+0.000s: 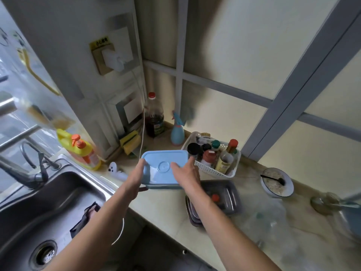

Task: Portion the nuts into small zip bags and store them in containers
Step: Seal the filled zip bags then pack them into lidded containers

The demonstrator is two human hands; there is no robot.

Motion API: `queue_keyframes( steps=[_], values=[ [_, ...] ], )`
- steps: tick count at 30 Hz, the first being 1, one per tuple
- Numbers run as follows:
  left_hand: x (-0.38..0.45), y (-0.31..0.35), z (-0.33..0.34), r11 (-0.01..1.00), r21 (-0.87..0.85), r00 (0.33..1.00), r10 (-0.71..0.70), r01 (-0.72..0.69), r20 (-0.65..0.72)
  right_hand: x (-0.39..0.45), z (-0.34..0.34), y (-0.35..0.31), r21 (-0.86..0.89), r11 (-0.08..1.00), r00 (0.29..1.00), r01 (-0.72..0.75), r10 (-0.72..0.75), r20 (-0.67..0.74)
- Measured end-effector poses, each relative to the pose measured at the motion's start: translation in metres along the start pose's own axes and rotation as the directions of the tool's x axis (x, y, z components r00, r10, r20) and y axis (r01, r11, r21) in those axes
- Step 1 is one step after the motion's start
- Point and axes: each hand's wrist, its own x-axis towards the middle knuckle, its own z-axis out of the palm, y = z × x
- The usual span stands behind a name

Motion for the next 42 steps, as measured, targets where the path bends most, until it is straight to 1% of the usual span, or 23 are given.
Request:
queue_keyframes(
  steps=[3,5,6,8,10,15,19,21,23,26,28,29,32,34,36,38,39,40,42],
  values=[
    [-0.02,0.009,0.022,0.998,0.033,0.997,0.053,-0.054,0.051,0.012,-0.056,0.019,0.1,0.995,0.992,0.01,-0.022,0.123],
    [-0.026,0.011,0.04,0.997,0.05,0.995,0.049,-0.053,0.084,0.019,-0.086,0.035,0.178,0.984,0.983,-0.011,-0.022,0.182],
    [-0.03,0.011,0.048,0.997,0.052,0.996,0.049,-0.053,0.081,0.021,-0.096,0.042,0.195,0.981,0.979,-0.009,-0.031,0.201],
    [-0.038,0.011,0.064,0.998,0.026,0.999,0.049,-0.05,0.021,0.022,-0.108,0.048,0.217,0.976,0.97,0.007,-0.059,0.236],
    [-0.046,0.013,0.074,0.998,0.006,0.997,0.065,-0.065,-0.04,0.022,-0.113,0.052,0.26,0.965,0.963,0.017,-0.085,0.254],
    [-0.063,0.029,0.086,0.986,0.091,0.981,0.153,-0.143,-0.121,0.015,-0.125,0.055,0.332,0.94,0.955,0.081,-0.168,0.244],
    [-0.07,0.046,0.095,0.974,0.137,0.972,0.197,-0.179,-0.131,0.009,-0.151,0.046,0.298,0.945,0.953,0.136,-0.207,0.222],
    [-0.076,0.051,0.105,0.971,0.153,0.977,0.195,-0.181,-0.083,0.007,-0.172,0.043,0.241,0.962,0.953,0.133,-0.191,0.236],
    [-0.082,0.05,0.121,0.972,0.156,0.984,0.175,-0.174,0.006,0.004,-0.196,0.046,0.19,0.978,0.957,0.082,-0.131,0.26],
    [-0.091,0.037,0.144,0.978,0.189,0.989,0.065,-0.09,0.135,0.001,-0.227,0.064,0.082,0.996,0.955,-0.032,0.007,0.296],
    [-0.096,0.025,0.156,0.966,0.256,0.982,-0.021,-0.028,0.189,0.003,-0.235,0.081,-0.009,0.995,0.952,-0.098,0.096,0.291],
    [-0.095,0.019,0.161,0.954,0.3,0.976,-0.048,-0.019,0.214,0.005,-0.238,0.091,-0.043,0.992,0.95,-0.118,0.125,0.285],
    [-0.089,0.012,0.166,0.916,0.4,0.958,-0.101,-0.016,0.268,0.011,-0.244,0.117,-0.046,0.99,0.954,-0.131,0.138,0.265],
    [-0.086,0.011,0.164,0.904,0.427,0.939,-0.146,-0.001,0.311,0.015,-0.248,0.132,-0.062,0.981,0.937,-0.182,0.192,0.291],
    [-0.081,0.007,0.159,0.927,0.373,0.909,-0.186,0.038,0.372,0.016,-0.247,0.144,-0.037,0.964,0.888,-0.263,0.257,0.38],
    [-0.076,-0.004,0.158,0.963,0.259,0.873,-0.191,0.077,0.448,0.017,-0.245,0.152,0.036,0.951,0.831,-0.308,0.25,0.496],
    [-0.075,-0.011,0.16,0.971,0.219,0.862,-0.187,0.091,0.47,0.014,-0.244,0.151,0.044,0.956,0.826,-0.289,0.226,0.517],
    [-0.076,-0.016,0.163,0.976,0.187,0.861,-0.187,0.109,0.473,0.013,-0.242,0.149,0.041,0.965,0.835,-0.26,0.203,0.511],
    [-0.079,-0.023,0.173,0.985,0.077,0.889,-0.175,0.157,0.424,0.013,-0.234,0.14,0.024,0.976,0.863,-0.215,0.178,0.473]
  ],
)
